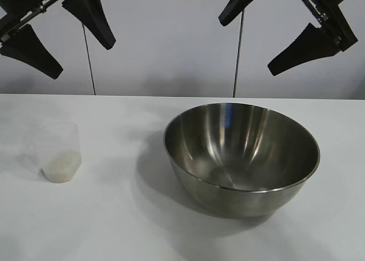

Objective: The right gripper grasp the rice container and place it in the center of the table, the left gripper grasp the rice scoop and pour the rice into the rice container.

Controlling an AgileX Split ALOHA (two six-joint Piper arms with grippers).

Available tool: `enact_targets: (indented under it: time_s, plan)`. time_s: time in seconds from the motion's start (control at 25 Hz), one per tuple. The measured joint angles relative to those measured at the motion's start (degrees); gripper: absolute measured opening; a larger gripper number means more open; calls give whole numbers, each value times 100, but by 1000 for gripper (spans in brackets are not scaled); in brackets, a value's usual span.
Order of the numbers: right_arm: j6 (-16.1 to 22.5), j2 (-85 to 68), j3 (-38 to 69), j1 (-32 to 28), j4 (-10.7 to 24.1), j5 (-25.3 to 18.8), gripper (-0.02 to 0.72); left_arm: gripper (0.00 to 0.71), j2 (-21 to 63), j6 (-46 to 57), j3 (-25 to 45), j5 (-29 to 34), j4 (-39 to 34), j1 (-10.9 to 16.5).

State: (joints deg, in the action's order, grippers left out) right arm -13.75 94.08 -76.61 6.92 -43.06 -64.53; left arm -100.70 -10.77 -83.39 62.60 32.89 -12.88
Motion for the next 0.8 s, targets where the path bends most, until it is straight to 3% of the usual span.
enact_targets:
  time_s: [0.28,0.36,0.44,0.68,0.8]
  plan:
    - [-136,0,0,0,0,-5,639,687,0,0,0,0,0,0]
    - [-258,0,-48,0,157,-60,639,687,0,0,0,0,0,0]
    - [-267,0,-161,0,589,-182,639,687,0,0,0,0,0,0]
    - [465,69,-264,0,2828,-344,639,687,0,0,0,-5,0,0]
    - [628,361,-264,0,3154,-289,639,687,0,0,0,-5,0,0]
